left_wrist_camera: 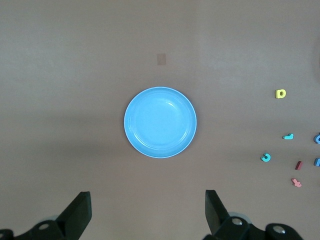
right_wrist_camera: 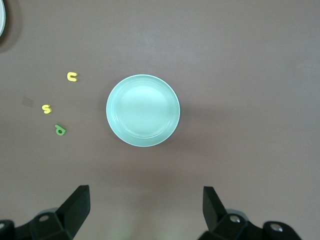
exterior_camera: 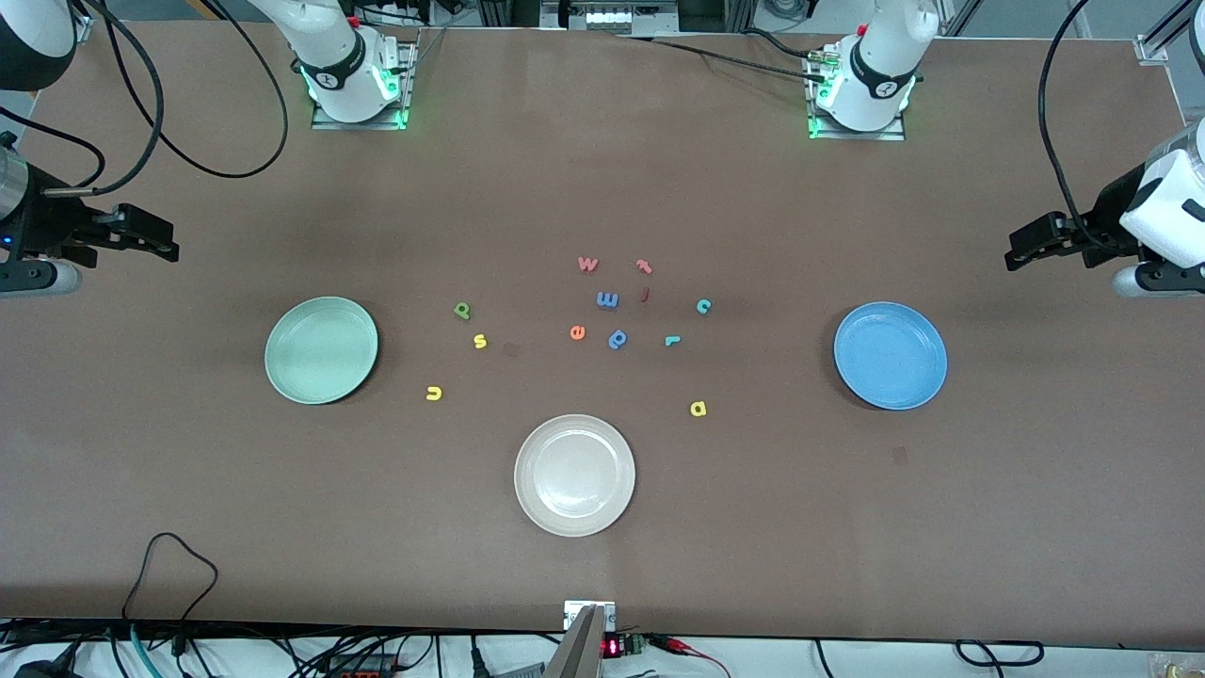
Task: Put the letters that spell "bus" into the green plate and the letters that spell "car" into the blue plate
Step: 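Reach the right gripper to yellow c while the left gripper reaches yellow d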
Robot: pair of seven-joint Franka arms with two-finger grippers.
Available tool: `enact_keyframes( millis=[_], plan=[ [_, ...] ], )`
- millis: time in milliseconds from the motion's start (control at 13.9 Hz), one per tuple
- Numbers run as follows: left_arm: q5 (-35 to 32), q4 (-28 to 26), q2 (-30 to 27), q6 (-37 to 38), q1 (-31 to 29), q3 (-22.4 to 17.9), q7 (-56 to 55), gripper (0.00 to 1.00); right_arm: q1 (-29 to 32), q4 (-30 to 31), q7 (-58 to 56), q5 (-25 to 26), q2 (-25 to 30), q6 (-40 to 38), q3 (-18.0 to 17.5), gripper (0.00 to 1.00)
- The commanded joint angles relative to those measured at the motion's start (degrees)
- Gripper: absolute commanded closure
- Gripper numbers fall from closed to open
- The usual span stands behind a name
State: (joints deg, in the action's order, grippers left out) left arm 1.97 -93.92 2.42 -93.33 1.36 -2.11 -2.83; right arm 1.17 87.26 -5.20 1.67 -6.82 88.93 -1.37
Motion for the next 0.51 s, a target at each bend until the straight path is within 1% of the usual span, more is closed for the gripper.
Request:
enact_keyframes(
  millis=[0, 216, 361, 433],
  plan=[
    [-1.09, -1.88, -1.89, -0.89, 0.13, 0.0, 0.89, 0.0, 0.33, -0.6, -0.43, 0.71, -0.04, -0.43, -0.21, 0.0],
    [-1.0, -1.88, -1.37, -0.71, 0.13, 0.09, 1.68, 0.0, 0.33, -0.6, -0.43, 0.71, -0.04, -0.34, -0.21, 0.0],
    [-1.0, -1.7, 1.78, -0.89, 1.01, 0.44, 1.86, 0.0, 0.24, -0.6, -0.26, 0.53, -0.04, -0.25, -0.3, 0.0],
    [-1.0, -1.18, 4.41, -1.5, 1.71, 1.92, 1.77, 0.0, 0.07, -0.6, -0.08, 0.18, -0.04, -0.16, -0.3, 0.0]
  ],
)
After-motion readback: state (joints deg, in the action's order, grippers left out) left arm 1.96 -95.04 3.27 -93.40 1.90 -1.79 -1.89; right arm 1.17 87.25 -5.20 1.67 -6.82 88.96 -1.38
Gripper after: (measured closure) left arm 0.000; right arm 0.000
